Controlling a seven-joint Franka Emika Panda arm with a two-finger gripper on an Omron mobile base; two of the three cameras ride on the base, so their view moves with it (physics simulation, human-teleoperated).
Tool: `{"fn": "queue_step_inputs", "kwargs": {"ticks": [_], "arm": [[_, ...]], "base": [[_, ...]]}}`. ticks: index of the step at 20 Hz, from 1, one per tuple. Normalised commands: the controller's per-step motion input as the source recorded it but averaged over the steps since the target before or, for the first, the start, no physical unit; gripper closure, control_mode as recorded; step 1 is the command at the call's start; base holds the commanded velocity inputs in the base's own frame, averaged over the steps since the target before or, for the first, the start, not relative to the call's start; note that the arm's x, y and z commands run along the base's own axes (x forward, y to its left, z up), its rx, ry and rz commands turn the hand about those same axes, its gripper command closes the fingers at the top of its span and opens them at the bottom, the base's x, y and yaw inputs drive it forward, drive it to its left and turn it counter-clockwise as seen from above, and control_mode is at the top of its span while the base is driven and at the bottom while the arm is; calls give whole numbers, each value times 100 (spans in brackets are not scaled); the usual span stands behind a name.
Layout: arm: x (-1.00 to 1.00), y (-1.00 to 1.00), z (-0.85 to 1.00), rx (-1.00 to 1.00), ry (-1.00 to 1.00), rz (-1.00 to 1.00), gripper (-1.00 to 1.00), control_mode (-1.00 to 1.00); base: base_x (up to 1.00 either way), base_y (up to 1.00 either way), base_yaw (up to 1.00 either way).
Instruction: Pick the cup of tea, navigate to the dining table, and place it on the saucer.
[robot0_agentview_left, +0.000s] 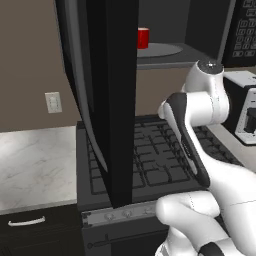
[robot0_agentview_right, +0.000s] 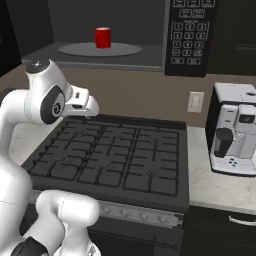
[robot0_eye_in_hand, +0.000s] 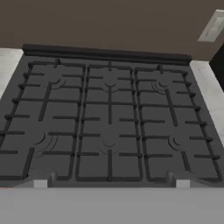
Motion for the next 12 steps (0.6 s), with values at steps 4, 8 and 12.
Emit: {"fn": "queue_step_inputs", "kwargs": {"ticks": [4, 8, 12], "arm": [[-4, 0, 75, 0, -5, -10, -100, -100], [0, 0, 90, 0, 0, -11, -100, -100], [0, 0, 85, 0, -9, -11, -100, -100]], "base": [[0, 0, 0], [0, 0, 0], [0, 0, 0]]}}
